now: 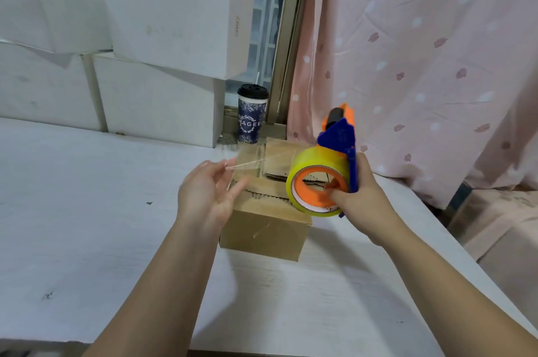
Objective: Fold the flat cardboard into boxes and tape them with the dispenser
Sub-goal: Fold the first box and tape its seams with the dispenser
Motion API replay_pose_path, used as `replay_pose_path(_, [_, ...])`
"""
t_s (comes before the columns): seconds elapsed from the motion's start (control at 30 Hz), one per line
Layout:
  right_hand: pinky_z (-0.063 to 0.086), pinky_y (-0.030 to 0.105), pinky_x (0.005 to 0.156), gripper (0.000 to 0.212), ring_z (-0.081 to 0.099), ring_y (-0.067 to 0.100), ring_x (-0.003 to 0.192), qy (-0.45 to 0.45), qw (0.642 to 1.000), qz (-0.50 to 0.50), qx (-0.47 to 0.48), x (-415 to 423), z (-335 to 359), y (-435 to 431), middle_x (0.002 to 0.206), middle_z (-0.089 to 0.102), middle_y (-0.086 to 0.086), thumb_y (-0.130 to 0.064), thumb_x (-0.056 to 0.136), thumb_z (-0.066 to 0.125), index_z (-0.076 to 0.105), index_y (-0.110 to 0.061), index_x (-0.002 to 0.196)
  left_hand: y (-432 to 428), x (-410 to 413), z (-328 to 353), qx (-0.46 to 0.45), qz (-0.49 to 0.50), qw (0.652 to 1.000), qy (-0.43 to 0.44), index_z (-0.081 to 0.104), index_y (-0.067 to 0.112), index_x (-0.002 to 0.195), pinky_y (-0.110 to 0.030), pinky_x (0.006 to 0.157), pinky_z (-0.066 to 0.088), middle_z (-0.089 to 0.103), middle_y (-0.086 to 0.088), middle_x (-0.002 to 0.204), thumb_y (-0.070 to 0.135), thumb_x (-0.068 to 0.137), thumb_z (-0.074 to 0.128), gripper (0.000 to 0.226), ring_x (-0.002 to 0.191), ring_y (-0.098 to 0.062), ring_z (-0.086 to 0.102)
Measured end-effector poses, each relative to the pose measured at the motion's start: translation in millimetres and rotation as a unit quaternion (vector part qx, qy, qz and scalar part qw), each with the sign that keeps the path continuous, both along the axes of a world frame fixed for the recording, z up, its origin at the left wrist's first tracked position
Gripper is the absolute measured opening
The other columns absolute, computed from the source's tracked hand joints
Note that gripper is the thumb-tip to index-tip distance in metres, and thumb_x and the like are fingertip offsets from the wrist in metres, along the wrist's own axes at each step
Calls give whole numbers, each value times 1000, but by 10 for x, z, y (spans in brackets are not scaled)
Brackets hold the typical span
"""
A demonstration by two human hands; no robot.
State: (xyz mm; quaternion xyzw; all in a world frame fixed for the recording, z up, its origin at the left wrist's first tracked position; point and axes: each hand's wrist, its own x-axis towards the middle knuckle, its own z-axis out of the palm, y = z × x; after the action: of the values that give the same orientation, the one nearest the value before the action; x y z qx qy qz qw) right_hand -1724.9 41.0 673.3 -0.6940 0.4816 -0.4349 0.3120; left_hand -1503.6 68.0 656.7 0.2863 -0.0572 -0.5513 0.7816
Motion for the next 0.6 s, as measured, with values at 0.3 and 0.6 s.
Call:
replay_pose_path(0.3, [47,18,59,64,57,7,93,-36,999,-23,10,64,-45,-23,103,56,-19,4,81,59,42,-55,97,58,35,-178,43,85,983,-158,61,5,92,-19,60,54,73,-4,70,2,85,66,8,79,-19,72])
replay_pose_path(0.6, [42,20,59,56,56,6,90,28,999,-33,1,78,9,-40,100,57,-19,1,80,58,43,-50,99,117,39,-330,81,44,991,-97,65,3,87,-20,68,57,73,-3,71,11,87,66,9,74,-13,72])
